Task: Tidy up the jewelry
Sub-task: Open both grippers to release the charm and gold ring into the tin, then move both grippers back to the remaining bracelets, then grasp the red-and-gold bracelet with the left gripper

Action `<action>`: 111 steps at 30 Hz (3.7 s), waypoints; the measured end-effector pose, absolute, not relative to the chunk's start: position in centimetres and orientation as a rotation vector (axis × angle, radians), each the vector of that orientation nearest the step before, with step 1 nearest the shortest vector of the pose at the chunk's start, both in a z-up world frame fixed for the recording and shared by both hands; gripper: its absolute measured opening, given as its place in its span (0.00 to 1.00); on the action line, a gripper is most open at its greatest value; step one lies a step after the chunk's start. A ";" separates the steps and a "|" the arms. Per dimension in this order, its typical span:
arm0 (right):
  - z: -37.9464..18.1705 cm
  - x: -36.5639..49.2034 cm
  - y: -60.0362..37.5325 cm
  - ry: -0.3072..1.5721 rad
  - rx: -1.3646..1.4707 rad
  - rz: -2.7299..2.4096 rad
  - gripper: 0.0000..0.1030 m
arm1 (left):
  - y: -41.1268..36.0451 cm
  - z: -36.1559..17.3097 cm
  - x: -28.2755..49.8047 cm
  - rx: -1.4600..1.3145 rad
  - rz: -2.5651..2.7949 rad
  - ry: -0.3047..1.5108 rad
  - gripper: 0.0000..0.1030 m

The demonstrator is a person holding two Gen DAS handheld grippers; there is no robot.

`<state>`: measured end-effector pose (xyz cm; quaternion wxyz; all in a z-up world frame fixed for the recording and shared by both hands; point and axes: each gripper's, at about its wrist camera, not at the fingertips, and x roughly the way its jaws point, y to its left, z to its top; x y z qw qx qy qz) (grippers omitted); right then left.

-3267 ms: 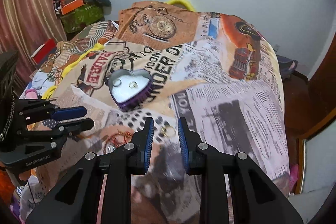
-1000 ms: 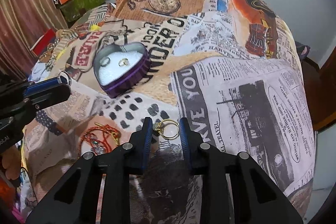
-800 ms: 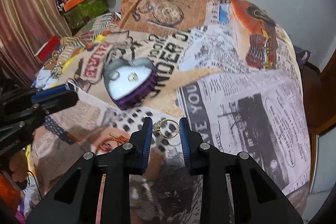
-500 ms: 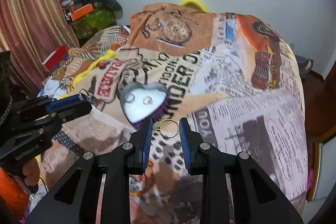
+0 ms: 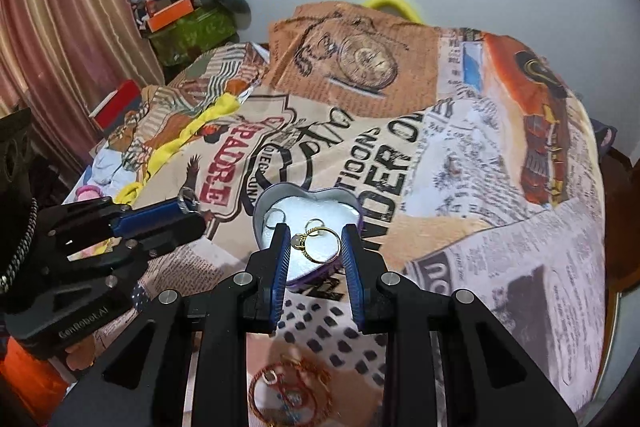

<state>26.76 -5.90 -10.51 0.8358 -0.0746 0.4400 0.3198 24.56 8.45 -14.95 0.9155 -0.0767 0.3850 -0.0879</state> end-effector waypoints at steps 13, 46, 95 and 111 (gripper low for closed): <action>-14.4 29.6 -3.9 1.100 -0.117 0.722 0.23 | 8.4 -18.0 27.0 -0.171 -0.224 0.853 0.15; -11.9 28.2 -6.9 1.047 -0.126 0.665 0.25 | 6.4 -16.7 26.8 -0.126 -0.232 0.877 0.17; -13.0 21.6 -15.5 1.045 -0.090 0.523 0.36 | -0.2 -20.0 20.5 -0.105 -0.276 1.019 0.28; -13.0 21.3 -16.3 1.040 -0.072 0.521 0.36 | -0.3 -17.0 19.2 -0.041 -0.262 0.915 0.07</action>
